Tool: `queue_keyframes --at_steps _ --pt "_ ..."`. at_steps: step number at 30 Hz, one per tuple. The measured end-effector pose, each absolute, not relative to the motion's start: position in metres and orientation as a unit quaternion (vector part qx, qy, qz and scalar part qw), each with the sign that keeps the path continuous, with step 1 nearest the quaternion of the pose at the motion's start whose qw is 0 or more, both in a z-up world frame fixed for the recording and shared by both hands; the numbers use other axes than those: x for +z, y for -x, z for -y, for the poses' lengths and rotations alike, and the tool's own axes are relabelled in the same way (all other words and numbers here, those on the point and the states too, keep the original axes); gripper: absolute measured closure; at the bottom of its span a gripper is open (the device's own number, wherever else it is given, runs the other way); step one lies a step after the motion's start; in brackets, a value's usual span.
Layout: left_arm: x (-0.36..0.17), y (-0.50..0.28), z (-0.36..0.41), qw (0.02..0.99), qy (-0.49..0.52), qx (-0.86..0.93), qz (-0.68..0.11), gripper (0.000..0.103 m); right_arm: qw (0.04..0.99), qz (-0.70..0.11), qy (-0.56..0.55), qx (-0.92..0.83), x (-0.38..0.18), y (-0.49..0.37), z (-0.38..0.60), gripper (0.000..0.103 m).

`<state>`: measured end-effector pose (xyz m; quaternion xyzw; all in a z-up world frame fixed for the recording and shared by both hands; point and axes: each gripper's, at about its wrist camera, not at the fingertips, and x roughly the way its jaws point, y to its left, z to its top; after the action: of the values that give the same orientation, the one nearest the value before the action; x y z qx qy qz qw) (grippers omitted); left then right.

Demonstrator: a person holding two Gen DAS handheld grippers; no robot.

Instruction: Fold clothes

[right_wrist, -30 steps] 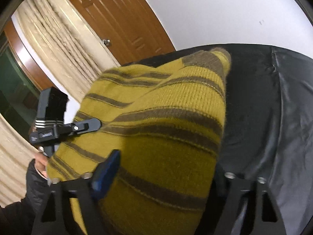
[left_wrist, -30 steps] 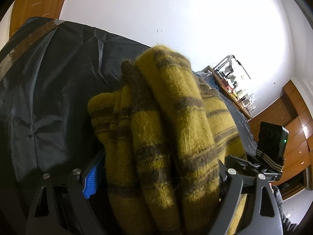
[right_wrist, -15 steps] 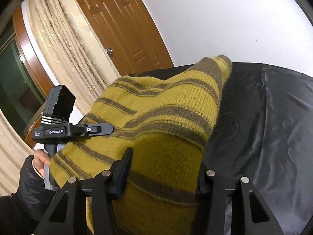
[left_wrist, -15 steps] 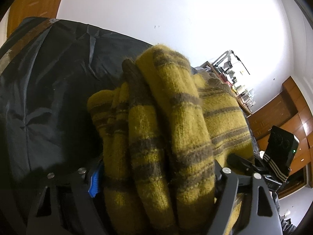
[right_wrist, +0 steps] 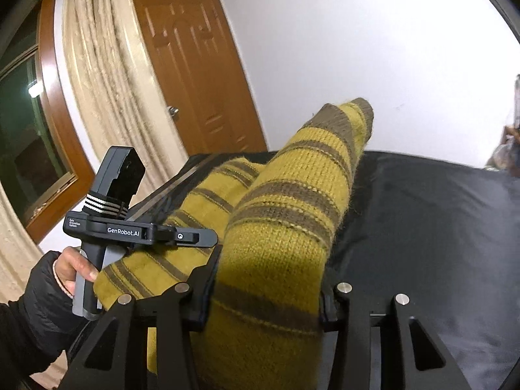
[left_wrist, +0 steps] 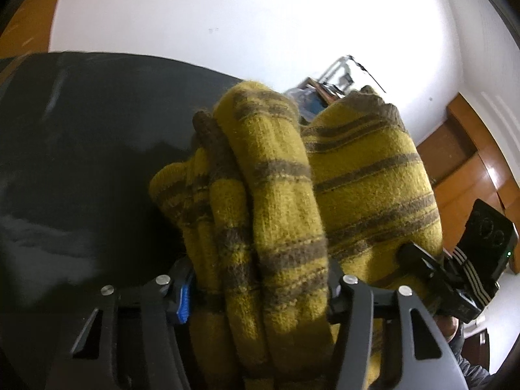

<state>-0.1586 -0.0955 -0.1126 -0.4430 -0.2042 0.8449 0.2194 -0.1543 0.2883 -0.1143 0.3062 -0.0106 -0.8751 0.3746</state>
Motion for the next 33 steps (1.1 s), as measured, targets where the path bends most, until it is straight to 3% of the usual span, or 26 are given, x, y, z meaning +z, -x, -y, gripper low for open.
queue_keyframes --at_steps 23,33 --pt "-0.034 0.133 -0.208 0.452 0.423 0.776 0.122 0.045 0.152 0.070 -0.198 -0.966 -0.045 -0.002 -0.557 0.056" --pt "-0.042 0.129 -0.356 0.523 0.445 0.723 0.071 0.045 0.004 0.106 -0.184 -0.977 -0.042 -0.059 -0.636 0.056"
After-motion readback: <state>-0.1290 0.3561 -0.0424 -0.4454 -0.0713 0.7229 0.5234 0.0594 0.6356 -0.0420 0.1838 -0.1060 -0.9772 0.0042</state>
